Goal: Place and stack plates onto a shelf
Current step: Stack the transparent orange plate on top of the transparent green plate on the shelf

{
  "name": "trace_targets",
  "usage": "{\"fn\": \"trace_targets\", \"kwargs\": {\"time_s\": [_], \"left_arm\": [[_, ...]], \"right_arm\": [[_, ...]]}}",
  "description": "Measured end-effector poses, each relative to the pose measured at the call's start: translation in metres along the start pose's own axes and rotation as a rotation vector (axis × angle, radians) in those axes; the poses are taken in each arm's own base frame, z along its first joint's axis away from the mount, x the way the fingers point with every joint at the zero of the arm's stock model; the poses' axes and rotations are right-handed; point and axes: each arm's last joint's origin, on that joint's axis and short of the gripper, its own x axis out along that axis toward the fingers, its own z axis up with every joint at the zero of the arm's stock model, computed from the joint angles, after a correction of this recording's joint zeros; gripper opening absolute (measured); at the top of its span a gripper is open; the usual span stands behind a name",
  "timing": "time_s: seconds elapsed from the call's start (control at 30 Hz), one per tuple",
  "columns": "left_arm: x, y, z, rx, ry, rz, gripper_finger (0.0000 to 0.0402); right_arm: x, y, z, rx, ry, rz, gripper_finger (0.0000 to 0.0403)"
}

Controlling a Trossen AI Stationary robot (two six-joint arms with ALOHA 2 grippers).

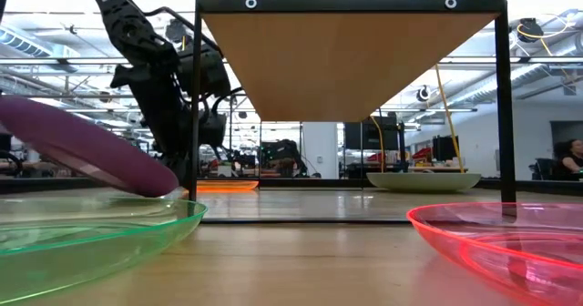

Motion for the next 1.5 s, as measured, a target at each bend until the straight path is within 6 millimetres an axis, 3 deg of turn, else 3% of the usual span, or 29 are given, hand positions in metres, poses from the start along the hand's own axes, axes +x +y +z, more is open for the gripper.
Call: {"fn": "trace_targets", "kwargs": {"time_s": [0.33,0.9,1.2,1.5], "left_arm": [[-0.018,0.003,0.003,0.031,-0.051,0.023,0.0172],[0.000,0.025,-0.007,-0.102,-0.018,-0.040,0.0172],[0.000,0.023,-0.007,-0.135,-0.011,-0.055,0.0172],[-0.020,0.024,-0.018,-0.092,0.042,-0.086,0.0172]], "right_arm": [[0.000,0.000,0.000,0.001,0.001,0.000,0.0141],[0.000,0.000,0.000,0.003,0.000,0.001,0.0141],[0.000,0.000,0.000,0.002,0.000,0.001,0.0141],[0.000,0.000,0.000,-0.005,0.001,0.001,0.0141]]}}
